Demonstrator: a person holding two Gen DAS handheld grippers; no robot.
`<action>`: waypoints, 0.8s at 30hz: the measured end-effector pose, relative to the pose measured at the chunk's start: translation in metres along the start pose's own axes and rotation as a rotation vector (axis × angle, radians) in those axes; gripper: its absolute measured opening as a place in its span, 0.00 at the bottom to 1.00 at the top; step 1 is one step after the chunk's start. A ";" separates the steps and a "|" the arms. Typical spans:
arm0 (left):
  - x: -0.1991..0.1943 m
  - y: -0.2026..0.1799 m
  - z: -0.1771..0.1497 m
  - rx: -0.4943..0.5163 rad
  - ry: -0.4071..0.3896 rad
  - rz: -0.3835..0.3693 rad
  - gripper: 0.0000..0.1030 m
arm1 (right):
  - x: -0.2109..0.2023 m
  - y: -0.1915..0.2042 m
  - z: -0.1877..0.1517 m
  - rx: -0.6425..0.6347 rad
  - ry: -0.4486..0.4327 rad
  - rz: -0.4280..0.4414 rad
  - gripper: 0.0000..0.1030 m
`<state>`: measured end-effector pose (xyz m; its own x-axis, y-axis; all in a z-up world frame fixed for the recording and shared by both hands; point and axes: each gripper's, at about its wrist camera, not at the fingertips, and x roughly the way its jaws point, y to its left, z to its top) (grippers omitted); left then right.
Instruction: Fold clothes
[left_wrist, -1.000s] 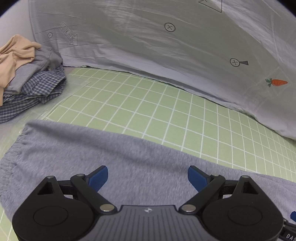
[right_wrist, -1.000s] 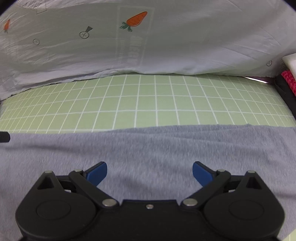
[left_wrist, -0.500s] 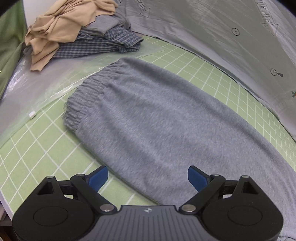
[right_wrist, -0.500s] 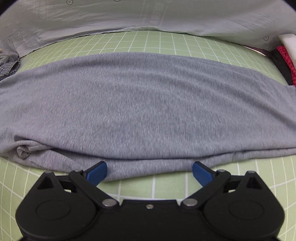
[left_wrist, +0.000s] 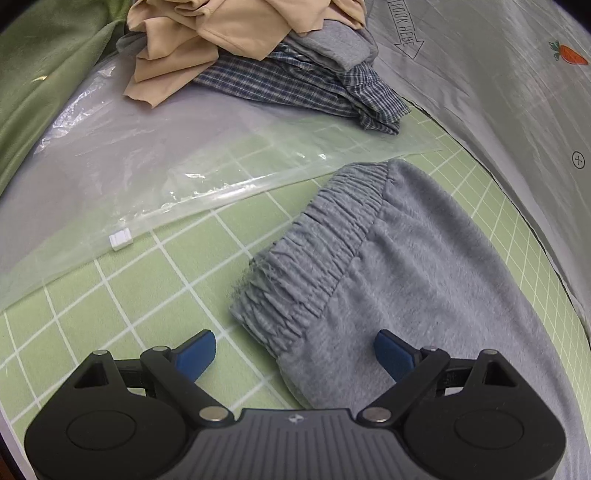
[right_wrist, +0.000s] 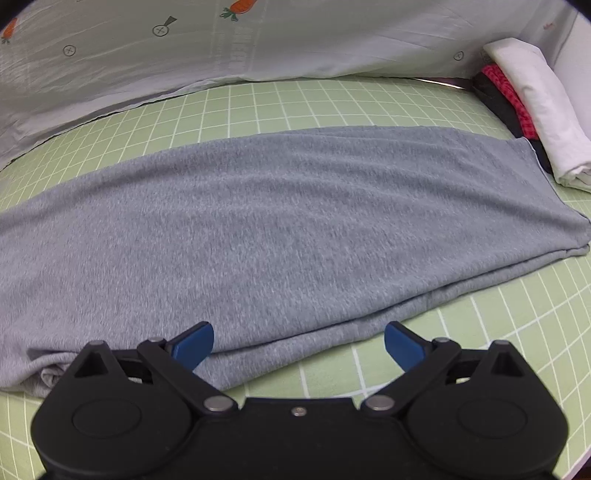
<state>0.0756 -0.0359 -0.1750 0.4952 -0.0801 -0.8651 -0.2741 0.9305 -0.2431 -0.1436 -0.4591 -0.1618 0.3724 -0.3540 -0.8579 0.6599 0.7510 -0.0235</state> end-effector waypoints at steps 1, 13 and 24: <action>0.002 -0.001 0.002 0.008 -0.006 -0.003 0.91 | 0.000 0.001 0.001 0.007 0.002 -0.017 0.97; 0.013 -0.015 0.018 0.084 -0.058 -0.050 0.34 | -0.009 0.000 0.006 0.059 -0.006 -0.118 0.97; -0.056 -0.077 0.015 0.130 -0.233 -0.177 0.21 | -0.013 -0.068 0.029 0.177 -0.111 -0.050 0.97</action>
<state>0.0810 -0.0972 -0.1011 0.7052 -0.1747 -0.6871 -0.0668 0.9485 -0.3097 -0.1745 -0.5211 -0.1342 0.3993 -0.4545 -0.7962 0.7798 0.6251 0.0343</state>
